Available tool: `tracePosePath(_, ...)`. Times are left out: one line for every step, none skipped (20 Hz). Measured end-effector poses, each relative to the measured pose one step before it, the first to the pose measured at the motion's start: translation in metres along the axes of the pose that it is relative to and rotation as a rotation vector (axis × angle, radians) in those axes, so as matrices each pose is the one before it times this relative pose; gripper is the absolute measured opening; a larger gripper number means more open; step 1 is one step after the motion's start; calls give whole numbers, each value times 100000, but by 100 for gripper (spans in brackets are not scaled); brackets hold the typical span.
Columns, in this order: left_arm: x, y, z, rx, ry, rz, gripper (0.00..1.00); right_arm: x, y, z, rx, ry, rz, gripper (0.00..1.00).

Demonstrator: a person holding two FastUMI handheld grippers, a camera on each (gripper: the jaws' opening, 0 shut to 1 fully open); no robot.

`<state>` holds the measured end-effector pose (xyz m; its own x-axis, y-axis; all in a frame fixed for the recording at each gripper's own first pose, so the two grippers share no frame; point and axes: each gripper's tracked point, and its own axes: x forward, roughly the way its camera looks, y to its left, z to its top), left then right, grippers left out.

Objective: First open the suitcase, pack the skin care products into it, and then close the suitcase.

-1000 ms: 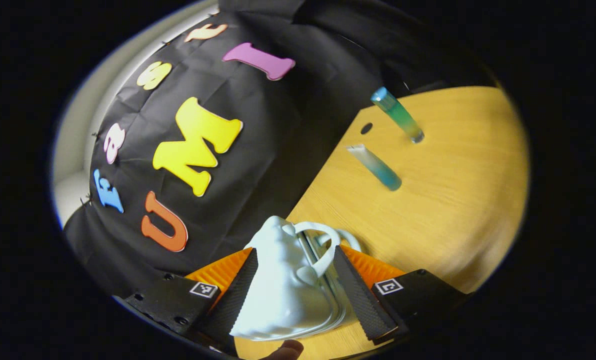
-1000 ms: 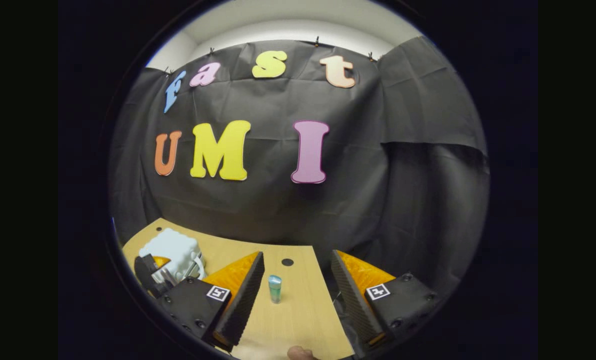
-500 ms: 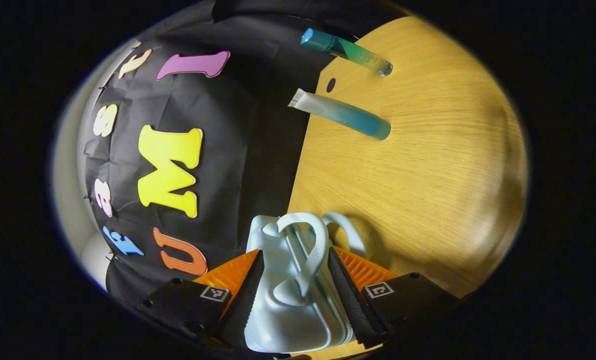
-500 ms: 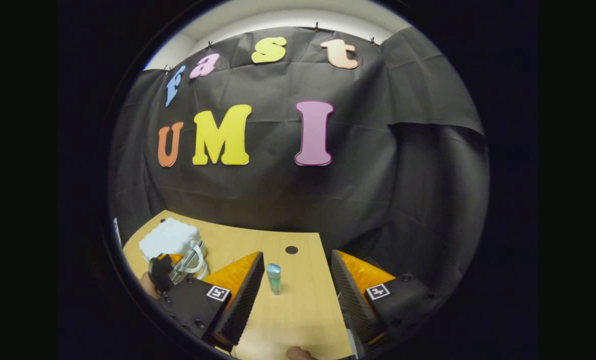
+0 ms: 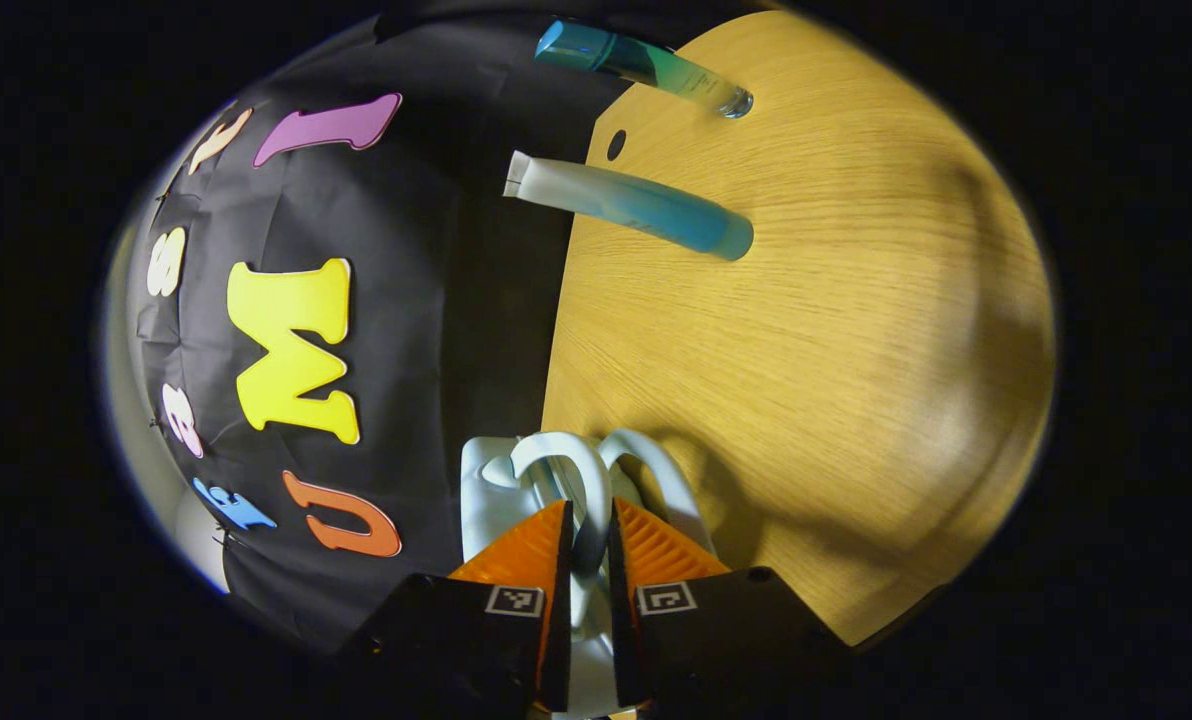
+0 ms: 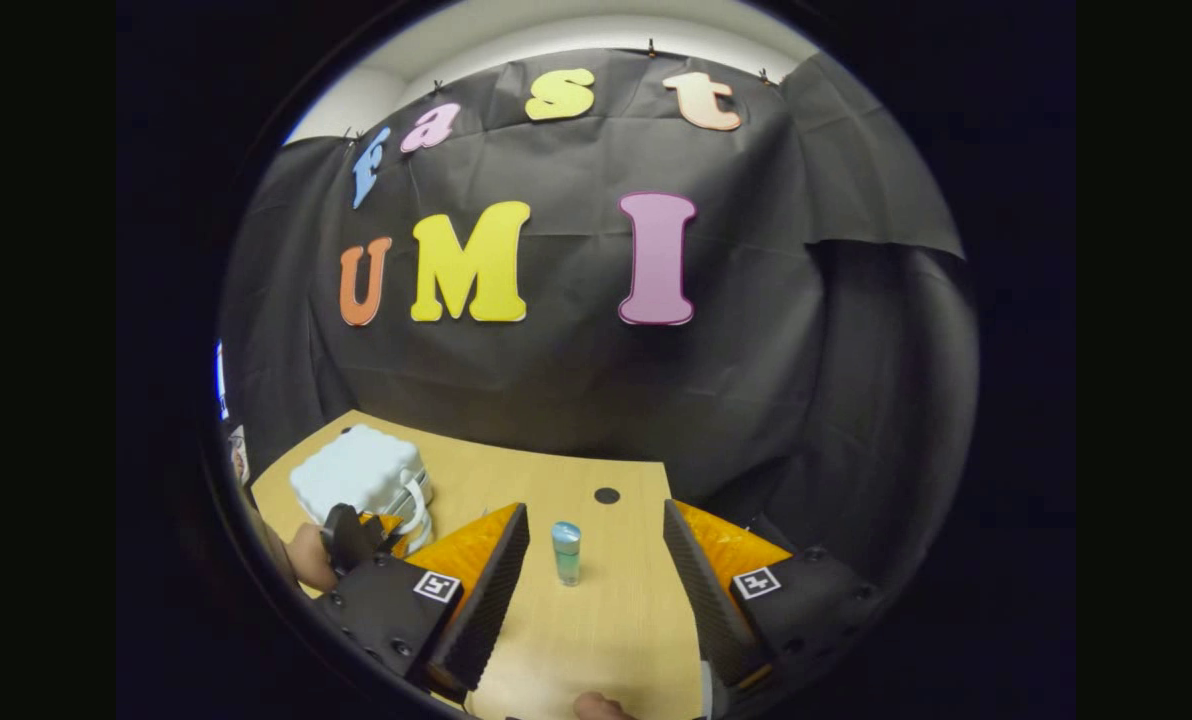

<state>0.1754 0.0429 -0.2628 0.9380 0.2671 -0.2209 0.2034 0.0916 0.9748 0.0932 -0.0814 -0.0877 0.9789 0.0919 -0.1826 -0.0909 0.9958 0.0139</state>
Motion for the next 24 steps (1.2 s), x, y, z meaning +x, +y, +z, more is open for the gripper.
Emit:
tracePosePath(-104, 143, 127, -2077, -1262, -265, 18, -180, 30, 283, 565, -393, -1152, 80)
tracePosePath(-206, 169, 94, -2843, -1011, -708, 14, -186, 117, 283, 522, -621, -1158, 80)
tracePosePath(38, 4, 202, -3757, -1720, -1100, 13, -164, 56, 333, -29, -720, -1749, 80)
tracePosePath(-13, 178, 26, -3700, -1561, -989, 10, -184, -81, 109, 201, -799, -2908, 80)
tracePosePath(-287, 306, 57, -3525, -1261, -991, 9, -199, 70, 296, 1083, -742, -2710, 80)
tracePosePath(-485, 531, 8, -3053, -792, -64, 6, -148, 185, 109, 1136, 117, -2871, 80)
tracePosePath(86, 1010, -190, -4727, -1167, -76, 6, -226, 165, 187, 780, 709, -3179, 80)
tracePosePath(-300, 1108, -81, -6082, -1344, -546, 4, -468, 505, 454, 1343, -735, -1990, 80)
tracePosePath(-143, 1219, 458, -5687, -3501, -653, 3, -546, 629, 893, 568, -1877, -1689, 80)
tracePosePath(-779, 959, 418, -4846, -2353, -242, 3, -478, 604, 612, -909, -2039, -1744, 80)
tracePosePath(-755, 799, 210, -4991, -1725, -48, 3, -353, 747, 578, -1530, -1681, -1370, 80)
tracePosePath(-521, 1027, 291, -4284, -1747, -108, 3, -334, 823, 398, -1270, -1231, -1159, 80)
tracePosePath(-802, 1069, 286, -4308, -2136, 32, 3, -385, 890, 512, -603, -955, -954, 80)
tracePosePath(-669, 1235, 419, -3218, -2320, 740, 3, -312, 1074, 375, -210, -743, -569, 80)
tracePosePath(-716, 1299, 252, -2199, -2145, 634, 3, -381, 1091, 301, -446, -671, -581, 80)
tracePosePath(-130, 1602, 47, -2079, -2213, 419, 3, -234, 1058, 258, -682, -790, -705, 80)
tracePosePath(-300, 1504, 136, -1927, -2283, 543, 3, -242, 1195, 283, -570, -658, -231, 80)
tracePosePath(-551, 1741, 26, -1833, -1436, 345, 2, -287, 1199, 162, -670, -375, -407, 80)
tracePosePath(-401, 1276, 31, -1584, -1735, 681, 2, -119, 1101, 251, -522, -146, -525, 80)
tracePosePath(-442, 1424, 41, -1640, -1530, 462, 2, -273, 1101, 238, 3, 272, -276, 80)
tracePosePath(-762, 1437, -18, -1785, -1274, 1002, 3, -394, 1176, 409, 692, 8, 203, 80)
tracePosePath(-554, 1473, -209, -2046, -791, 765, 2, -288, 1179, 398, 650, -193, 486, 80)
tracePosePath(-147, 1540, -379, -2051, -613, 635, 3, -259, 1023, 312, 63, -174, -74, 80)
tracePosePath(-340, 1498, -310, -2025, -1140, 734, 3, -172, 1040, 123, -217, -87, 475, 80)
